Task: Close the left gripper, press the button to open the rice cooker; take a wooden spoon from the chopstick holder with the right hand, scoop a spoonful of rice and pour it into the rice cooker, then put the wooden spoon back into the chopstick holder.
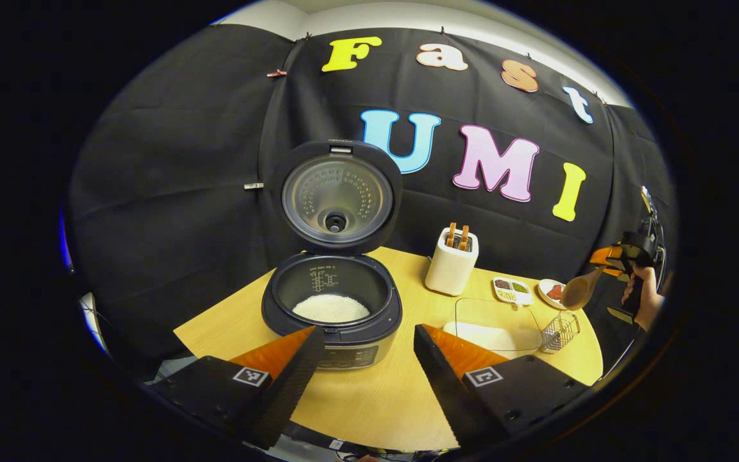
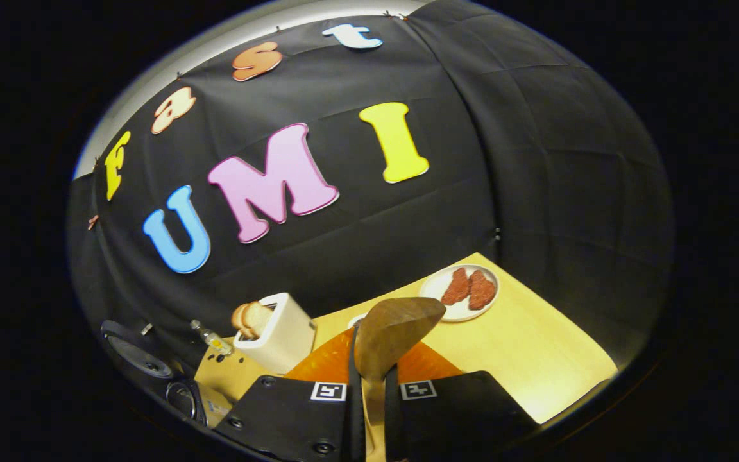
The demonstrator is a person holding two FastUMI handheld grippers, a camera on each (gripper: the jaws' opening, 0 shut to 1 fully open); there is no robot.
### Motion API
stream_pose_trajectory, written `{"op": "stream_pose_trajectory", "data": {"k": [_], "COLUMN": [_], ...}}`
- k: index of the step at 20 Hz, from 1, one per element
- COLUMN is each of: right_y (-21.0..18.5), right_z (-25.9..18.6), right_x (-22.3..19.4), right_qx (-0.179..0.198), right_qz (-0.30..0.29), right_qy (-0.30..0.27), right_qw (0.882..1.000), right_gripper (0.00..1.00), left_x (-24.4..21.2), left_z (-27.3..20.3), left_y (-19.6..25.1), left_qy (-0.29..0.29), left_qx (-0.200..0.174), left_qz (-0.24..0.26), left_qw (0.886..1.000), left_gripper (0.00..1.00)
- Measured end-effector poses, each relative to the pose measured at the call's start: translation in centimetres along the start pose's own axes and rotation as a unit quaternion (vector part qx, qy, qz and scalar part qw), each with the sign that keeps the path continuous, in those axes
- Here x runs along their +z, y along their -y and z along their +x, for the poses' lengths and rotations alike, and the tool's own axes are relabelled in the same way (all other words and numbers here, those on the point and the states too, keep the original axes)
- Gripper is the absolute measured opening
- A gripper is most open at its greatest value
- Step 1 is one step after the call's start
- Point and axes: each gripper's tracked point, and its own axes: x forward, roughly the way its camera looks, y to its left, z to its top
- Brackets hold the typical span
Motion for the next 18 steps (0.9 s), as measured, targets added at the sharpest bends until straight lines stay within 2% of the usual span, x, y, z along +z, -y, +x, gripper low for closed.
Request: {"op": "stream_pose_trajectory", "data": {"k": [5,7,10,13,18], "right_y": [-7.2,-8.8,-9.4,-9.2,-8.1], "right_z": [-0.8,-0.8,0.1,1.4,2.8], "right_x": [-3.2,-5.1,-8.3,-12.0,-17.8], "right_qx": [0.065,0.077,0.072,0.062,0.052], "right_qz": [-0.067,-0.078,-0.093,-0.122,-0.171], "right_qy": [-0.013,-0.024,-0.04,-0.06,-0.081], "right_qw": [0.996,0.994,0.992,0.989,0.981], "right_gripper": [0.16,0.16,0.16,0.16,0.16], "left_x": [-1.1,-1.2,-1.4,-2.6,-4.2], "left_z": [1.1,1.4,2.0,2.6,3.6], "left_y": [-1.3,-1.8,-2.3,-2.6,-3.6], "left_qy": [-0.015,-0.02,-0.024,-0.038,-0.053], "left_qx": [-0.028,-0.036,-0.047,-0.052,-0.043], "left_qz": [-0.005,0.004,0.012,0.0,-0.005], "left_qw": [0.999,0.999,0.999,0.998,0.998], "left_gripper": [0.96,0.95,0.95,0.95,0.95]}}
